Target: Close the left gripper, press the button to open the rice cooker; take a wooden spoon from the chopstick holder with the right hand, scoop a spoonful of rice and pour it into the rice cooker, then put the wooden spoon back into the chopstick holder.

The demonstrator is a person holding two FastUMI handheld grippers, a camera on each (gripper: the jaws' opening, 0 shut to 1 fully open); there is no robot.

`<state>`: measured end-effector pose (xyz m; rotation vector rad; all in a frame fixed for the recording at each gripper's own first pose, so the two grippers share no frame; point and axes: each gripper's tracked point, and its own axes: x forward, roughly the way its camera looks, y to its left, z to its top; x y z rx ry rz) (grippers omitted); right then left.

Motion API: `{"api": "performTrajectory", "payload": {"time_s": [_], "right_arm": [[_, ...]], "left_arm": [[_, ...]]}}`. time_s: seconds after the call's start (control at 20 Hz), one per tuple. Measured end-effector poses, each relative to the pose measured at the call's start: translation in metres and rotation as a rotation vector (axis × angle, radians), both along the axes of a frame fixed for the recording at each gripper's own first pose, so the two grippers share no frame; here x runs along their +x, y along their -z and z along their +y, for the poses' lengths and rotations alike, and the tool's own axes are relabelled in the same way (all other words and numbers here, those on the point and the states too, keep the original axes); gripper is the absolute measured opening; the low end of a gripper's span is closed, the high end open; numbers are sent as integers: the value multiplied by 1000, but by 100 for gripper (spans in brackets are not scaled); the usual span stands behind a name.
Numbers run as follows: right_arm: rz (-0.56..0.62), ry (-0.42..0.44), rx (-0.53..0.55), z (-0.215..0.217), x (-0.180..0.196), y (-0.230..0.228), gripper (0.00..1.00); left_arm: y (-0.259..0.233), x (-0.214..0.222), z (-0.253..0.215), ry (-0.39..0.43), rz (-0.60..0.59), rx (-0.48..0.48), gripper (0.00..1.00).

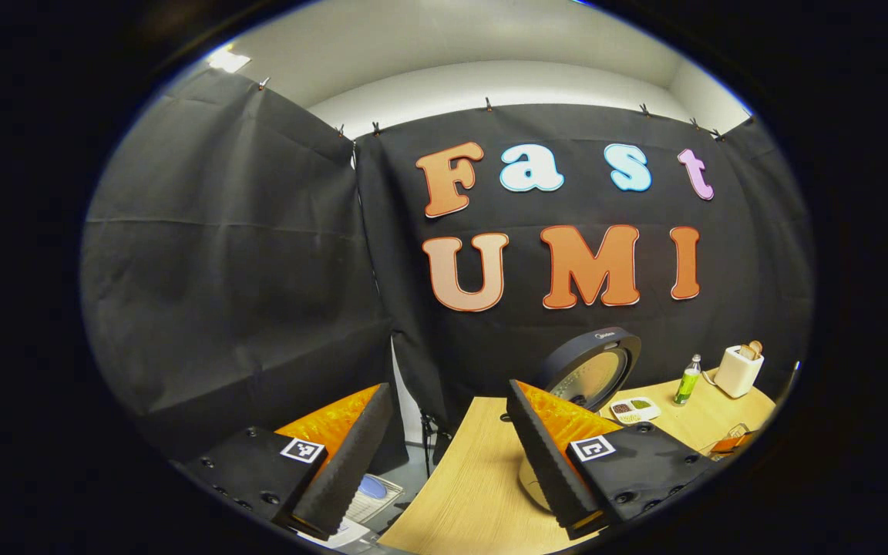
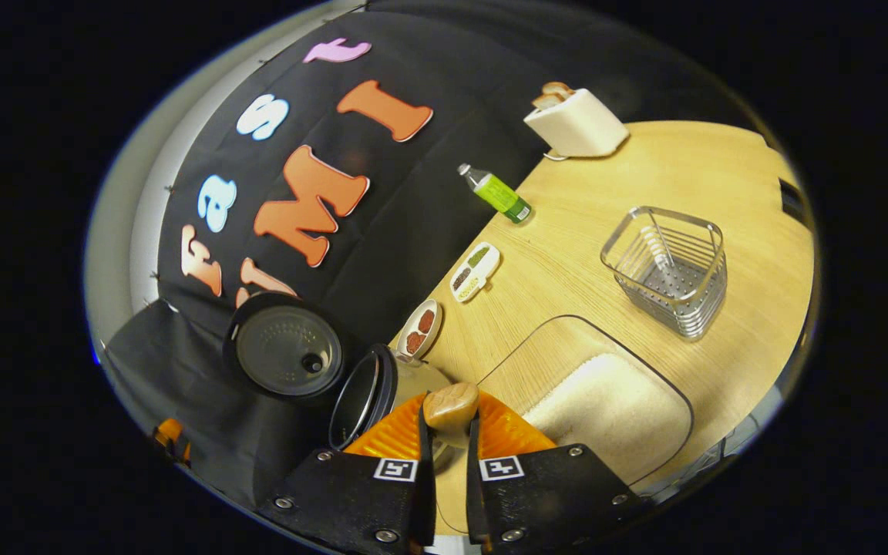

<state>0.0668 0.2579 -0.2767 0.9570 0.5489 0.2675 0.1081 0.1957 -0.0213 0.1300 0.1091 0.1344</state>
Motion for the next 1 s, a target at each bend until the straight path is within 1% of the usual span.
{"api": "performTrajectory", "payload": {"time_s": [0.25, 0.45, 0.7, 1.0], "right_arm": [[69, 97, 143, -27, -1, 3, 15], [78, 159, 195, -48, -1, 0, 15], [79, 207, 296, -65, -5, -18, 15], [82, 227, 374, -61, -7, -41, 15]], "left_arm": [[-3, 1, -6, 8, -8, -2, 98], [-7, 1, -10, 14, -19, -14, 99], [-10, 1, -15, 18, -29, -22, 99], [-13, 0, -18, 21, -43, -39, 100]]}}
